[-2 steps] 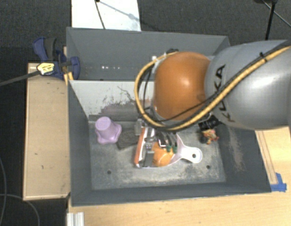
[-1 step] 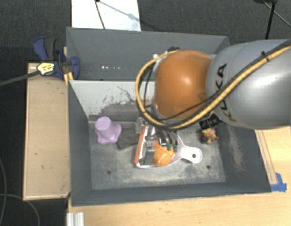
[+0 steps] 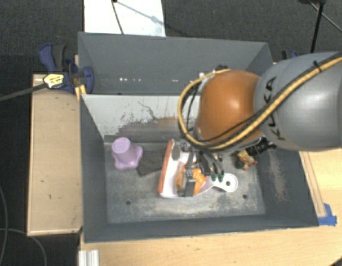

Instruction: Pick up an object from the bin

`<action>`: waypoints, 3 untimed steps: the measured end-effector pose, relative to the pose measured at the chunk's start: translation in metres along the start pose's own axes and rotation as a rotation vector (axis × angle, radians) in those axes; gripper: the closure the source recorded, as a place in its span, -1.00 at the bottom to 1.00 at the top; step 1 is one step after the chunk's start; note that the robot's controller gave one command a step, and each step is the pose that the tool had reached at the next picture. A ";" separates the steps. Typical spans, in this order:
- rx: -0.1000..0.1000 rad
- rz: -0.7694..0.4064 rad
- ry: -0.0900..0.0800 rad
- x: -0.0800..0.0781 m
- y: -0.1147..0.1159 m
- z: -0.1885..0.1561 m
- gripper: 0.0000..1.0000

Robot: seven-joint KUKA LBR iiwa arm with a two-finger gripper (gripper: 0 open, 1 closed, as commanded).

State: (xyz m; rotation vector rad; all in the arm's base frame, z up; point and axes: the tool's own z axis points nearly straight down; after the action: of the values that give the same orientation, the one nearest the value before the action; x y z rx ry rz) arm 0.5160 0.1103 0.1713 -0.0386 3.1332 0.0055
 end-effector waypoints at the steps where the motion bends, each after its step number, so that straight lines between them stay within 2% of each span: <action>1: 0.007 0.032 0.005 -0.018 -0.028 0.033 -1.00; 2: 0.001 0.038 0.000 -0.013 -0.029 0.074 -1.00; 3: 0.001 0.144 0.008 0.000 -0.045 0.098 -1.00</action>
Offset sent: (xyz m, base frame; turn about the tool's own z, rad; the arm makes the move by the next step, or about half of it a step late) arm 0.0044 -0.0387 -0.0973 0.0467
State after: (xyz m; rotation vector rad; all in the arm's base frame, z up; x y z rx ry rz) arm 0.5180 0.0659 0.0733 0.1880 3.1357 0.0049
